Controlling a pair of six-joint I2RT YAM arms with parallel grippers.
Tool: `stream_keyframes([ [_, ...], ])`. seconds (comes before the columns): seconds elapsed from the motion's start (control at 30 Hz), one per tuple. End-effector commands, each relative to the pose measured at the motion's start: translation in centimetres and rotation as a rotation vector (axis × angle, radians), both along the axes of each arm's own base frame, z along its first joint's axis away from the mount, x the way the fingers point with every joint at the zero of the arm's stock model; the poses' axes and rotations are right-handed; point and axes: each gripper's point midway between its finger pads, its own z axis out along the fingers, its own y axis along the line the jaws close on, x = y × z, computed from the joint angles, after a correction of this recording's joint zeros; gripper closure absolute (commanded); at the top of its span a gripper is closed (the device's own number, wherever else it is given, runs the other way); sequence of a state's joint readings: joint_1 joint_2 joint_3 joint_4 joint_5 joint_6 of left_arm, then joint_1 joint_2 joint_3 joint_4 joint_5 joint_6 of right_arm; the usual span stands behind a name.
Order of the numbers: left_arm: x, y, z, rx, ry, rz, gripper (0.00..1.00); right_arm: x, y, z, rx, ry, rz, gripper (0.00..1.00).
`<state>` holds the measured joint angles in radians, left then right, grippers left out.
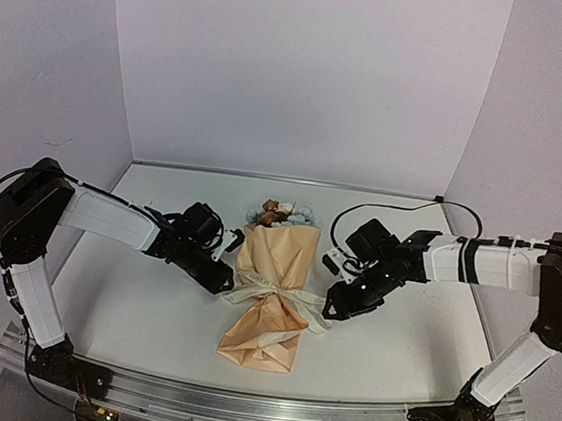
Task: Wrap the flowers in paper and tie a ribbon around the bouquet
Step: Tie the ribbon around the folded bouquet.
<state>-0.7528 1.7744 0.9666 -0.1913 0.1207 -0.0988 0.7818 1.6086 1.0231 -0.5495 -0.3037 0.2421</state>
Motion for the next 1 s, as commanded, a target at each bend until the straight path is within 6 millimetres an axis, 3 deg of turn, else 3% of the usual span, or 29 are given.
stream_keyframes([
  [0.0, 1.4, -1.4, 1.1, -0.013, -0.044, -0.022, 0.5, 0.8, 0.3, -0.7, -0.009, -0.041, 0.026, 0.58],
  [0.23, 1.4, -1.7, 0.6, 0.026, -0.073, -0.002, 0.49, 0.7, -0.4, -1.8, -0.047, -0.038, 0.014, 0.6],
  [0.63, 0.6, -1.6, -0.1, 0.029, -0.061, 0.045, 0.86, 0.0, -0.3, -3.2, -0.083, -0.016, 0.016, 0.64],
  [0.87, 0.6, -1.6, 0.4, 0.014, -0.068, 0.054, 0.99, 0.9, 0.0, -4.7, -0.138, -0.031, -0.012, 0.67],
  [0.97, 0.6, -1.5, 0.6, 0.005, -0.072, 0.058, 1.0, 1.1, -0.3, -5.3, -0.175, -0.046, -0.033, 0.68],
])
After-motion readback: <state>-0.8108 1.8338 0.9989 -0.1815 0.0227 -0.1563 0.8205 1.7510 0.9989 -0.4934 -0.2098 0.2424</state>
